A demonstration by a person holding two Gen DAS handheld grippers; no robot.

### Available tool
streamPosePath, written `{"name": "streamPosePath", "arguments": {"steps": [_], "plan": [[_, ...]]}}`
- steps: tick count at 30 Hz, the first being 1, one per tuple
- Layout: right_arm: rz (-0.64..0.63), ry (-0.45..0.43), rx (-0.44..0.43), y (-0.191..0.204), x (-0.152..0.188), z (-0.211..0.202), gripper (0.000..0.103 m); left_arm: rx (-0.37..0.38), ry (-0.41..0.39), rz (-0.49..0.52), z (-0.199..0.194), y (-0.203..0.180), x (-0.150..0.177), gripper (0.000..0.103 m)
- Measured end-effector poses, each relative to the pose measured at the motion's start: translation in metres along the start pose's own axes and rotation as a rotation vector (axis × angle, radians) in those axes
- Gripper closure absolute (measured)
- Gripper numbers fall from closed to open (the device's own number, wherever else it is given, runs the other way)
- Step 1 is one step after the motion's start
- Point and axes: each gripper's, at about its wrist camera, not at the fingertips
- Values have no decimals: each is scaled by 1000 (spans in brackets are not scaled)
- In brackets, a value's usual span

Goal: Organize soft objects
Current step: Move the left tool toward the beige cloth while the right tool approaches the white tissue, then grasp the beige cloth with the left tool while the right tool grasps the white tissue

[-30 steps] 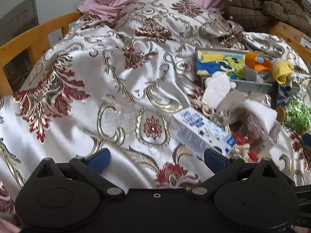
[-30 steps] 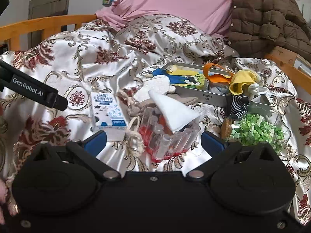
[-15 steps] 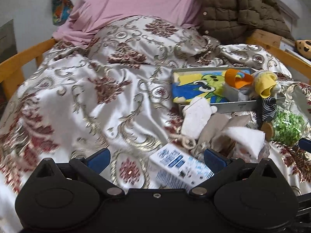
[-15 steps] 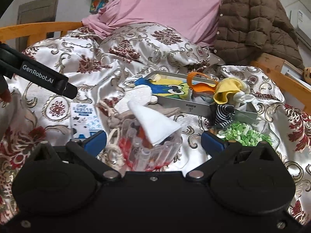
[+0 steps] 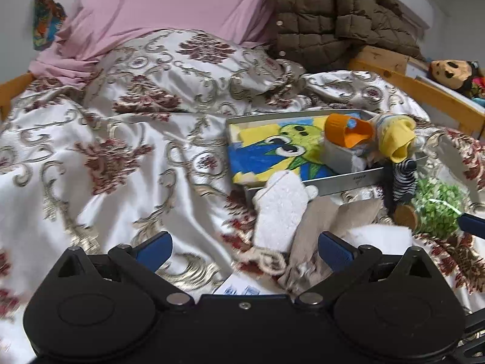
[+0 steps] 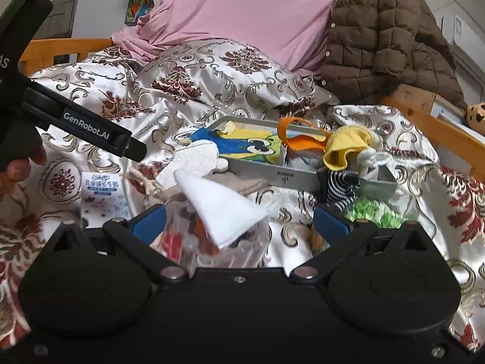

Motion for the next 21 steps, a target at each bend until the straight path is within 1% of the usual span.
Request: {"name": "streamPosePath", "arguments": {"steps": [3, 7, 9, 10, 11, 12, 13, 14, 15, 17, 18, 21], "plan": [[-7, -6, -9, 5, -4, 13, 1, 59, 6, -16, 12, 2, -3, 2], [-17, -5, -31, 10, -7, 29, 1, 140, 27, -29, 30, 2, -6, 7], [-18, 2, -45, 12, -8, 36, 7, 176, 42, -53, 39, 3, -7, 10], [-18, 8, -51, 12, -8, 39, 9, 192, 50, -67, 43, 3, -7, 14], [-18, 13, -54, 13, -7, 40, 11, 207, 59, -82, 47, 3, -7, 21], [-16, 16, -57, 13, -7, 43, 15, 222, 69, -93, 52, 3, -7, 25], [-13, 19, -60, 14, -7, 45, 17, 235, 82, -104, 57, 4, -8, 32], [-7, 17, -59, 14, -6, 45, 21, 247, 98, -119, 62, 5, -9, 40], [-1, 14, -61, 14, -5, 47, 24, 258, 106, -134, 64, 5, -9, 43], [0, 15, -67, 15, -5, 49, 27, 277, 123, -153, 69, 6, -10, 45], [-1, 15, -71, 15, -5, 50, 31, 285, 132, -152, 71, 6, -9, 45], [-3, 22, -81, 15, -5, 54, 38, 304, 161, -144, 76, 4, -7, 45]]}}
Point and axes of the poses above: each gripper's, at about its wrist camera, not at the fingertips, and z roughly the way its jaws point, y to its left, x to its underside, and after that the axes turned 11 degrees about -y, right-handed
